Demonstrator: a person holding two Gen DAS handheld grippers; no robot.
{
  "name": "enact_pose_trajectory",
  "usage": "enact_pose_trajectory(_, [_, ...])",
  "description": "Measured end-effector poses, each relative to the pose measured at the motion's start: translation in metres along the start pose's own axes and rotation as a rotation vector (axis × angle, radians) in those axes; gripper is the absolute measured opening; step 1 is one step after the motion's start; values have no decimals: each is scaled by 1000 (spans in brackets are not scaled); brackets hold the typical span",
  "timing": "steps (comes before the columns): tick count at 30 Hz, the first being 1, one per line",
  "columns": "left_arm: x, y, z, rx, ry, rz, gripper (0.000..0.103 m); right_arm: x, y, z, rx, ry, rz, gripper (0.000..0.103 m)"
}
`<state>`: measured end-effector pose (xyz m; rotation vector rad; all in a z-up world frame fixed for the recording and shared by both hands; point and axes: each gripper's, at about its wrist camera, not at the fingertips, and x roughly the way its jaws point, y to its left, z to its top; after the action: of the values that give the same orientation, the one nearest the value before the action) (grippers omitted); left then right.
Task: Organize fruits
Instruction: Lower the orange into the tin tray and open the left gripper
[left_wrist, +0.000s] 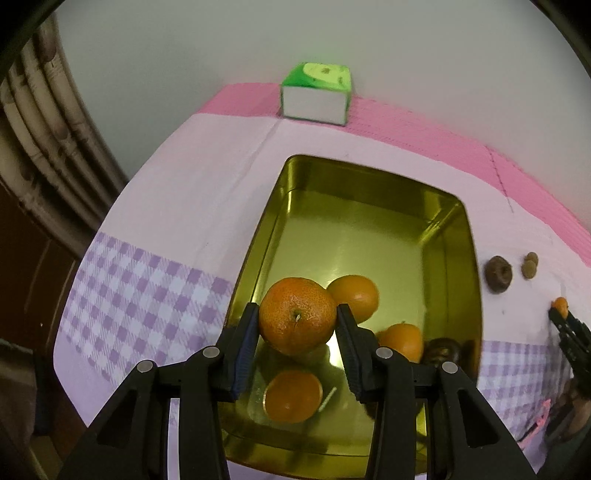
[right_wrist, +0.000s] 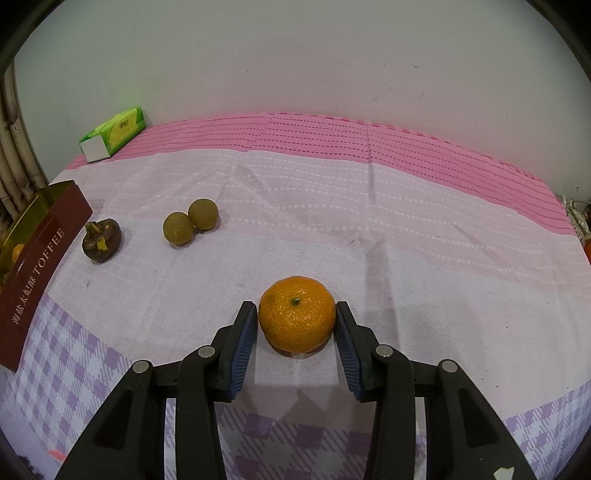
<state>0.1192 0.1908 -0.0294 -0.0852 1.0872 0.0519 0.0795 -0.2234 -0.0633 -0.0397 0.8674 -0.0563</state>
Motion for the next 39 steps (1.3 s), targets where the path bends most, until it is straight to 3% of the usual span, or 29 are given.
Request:
enact_pose_trajectory(28, [27,-6,-10,54,77,18,43,2,-1,1,-2,2,-8,42])
enact_pose_trajectory(39, [18,-5,-7,56,50,8,51,5,-1,1,-5,3,-15,44])
